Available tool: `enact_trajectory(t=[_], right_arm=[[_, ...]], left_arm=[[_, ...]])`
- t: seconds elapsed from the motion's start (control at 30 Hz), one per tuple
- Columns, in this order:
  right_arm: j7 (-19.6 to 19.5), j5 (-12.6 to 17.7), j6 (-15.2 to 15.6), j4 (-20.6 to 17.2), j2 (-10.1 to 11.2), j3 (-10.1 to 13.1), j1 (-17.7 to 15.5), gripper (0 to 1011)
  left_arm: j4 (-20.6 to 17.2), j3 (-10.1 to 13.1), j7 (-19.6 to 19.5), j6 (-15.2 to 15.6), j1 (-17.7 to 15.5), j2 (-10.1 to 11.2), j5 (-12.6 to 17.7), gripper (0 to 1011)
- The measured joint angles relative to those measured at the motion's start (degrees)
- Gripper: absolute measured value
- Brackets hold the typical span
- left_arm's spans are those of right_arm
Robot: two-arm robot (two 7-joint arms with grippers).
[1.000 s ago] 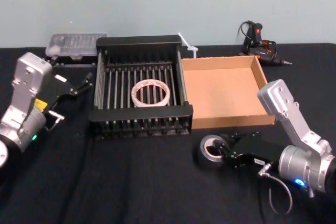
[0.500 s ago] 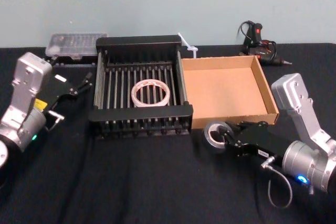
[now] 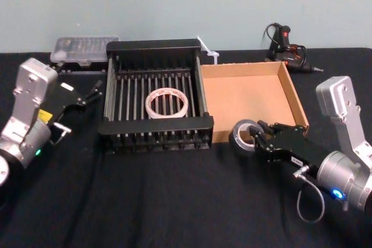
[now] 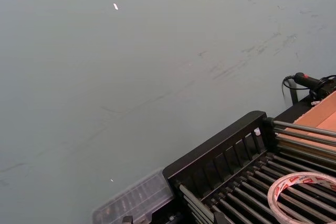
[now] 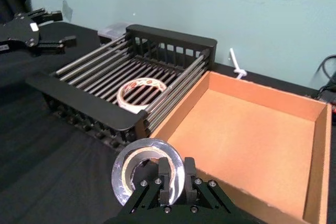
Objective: Pick up the white tape and place it into the black box , Pick up the silver tape and place it into the brown box.
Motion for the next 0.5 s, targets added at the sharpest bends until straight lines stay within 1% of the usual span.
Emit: enact_trajectory(t=[0.23, 0.27, 0.5], right_arm=[[-0.6, -1.1, -2.0, 1.1, -1.4, 0.9, 0.0, 176], [-0.6, -1.1, -2.0, 1.1, -1.4, 0.9, 0.0, 176], [-0.8, -0.9, -3.8, 2.6, -3.2, 1.9, 0.1, 176]], left_arm=[[0.0, 0.0, 0.0, 0.0, 0.0, 0.0, 0.0, 1001], [0.0, 0.0, 0.0, 0.0, 0.0, 0.0, 0.0, 1001], [0.0, 0.0, 0.0, 0.0, 0.0, 0.0, 0.0, 1001]])
